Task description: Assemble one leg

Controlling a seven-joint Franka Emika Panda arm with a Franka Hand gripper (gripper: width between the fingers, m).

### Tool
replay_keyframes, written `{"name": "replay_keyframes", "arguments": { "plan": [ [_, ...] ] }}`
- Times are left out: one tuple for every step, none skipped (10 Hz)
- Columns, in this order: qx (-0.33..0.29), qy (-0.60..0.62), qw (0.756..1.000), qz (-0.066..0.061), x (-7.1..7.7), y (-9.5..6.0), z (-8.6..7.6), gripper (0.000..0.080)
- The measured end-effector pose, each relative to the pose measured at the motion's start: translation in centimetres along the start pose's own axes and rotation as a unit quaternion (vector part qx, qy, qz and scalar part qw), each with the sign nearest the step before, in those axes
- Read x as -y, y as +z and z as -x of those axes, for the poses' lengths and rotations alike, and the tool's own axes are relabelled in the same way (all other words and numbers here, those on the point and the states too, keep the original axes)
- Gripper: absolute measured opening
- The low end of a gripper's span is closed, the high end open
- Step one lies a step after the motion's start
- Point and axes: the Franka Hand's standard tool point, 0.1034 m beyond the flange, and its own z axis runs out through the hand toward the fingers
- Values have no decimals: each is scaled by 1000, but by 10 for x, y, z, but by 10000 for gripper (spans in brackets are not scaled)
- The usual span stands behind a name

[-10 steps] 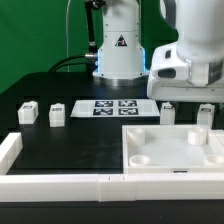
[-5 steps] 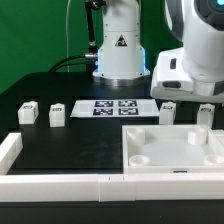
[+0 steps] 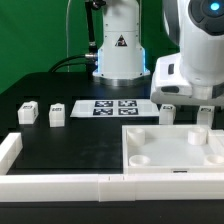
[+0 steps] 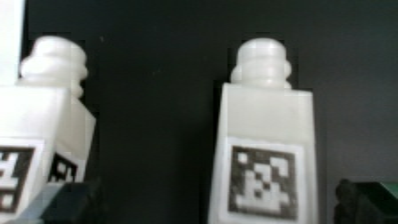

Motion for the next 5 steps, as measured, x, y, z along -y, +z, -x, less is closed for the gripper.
{"name": "replay_keyframes", "arguments": {
  "plan": [
    [46,2,999,5,-2,-1,4,649],
    [34,1,999,1,0,-3,-4,649],
    [33,5,999,2,1,-2,-3,649],
    [34,17,999,6,5,1,-2,649],
    [34,17,999,8,8,4,-1,649]
  ]
}}
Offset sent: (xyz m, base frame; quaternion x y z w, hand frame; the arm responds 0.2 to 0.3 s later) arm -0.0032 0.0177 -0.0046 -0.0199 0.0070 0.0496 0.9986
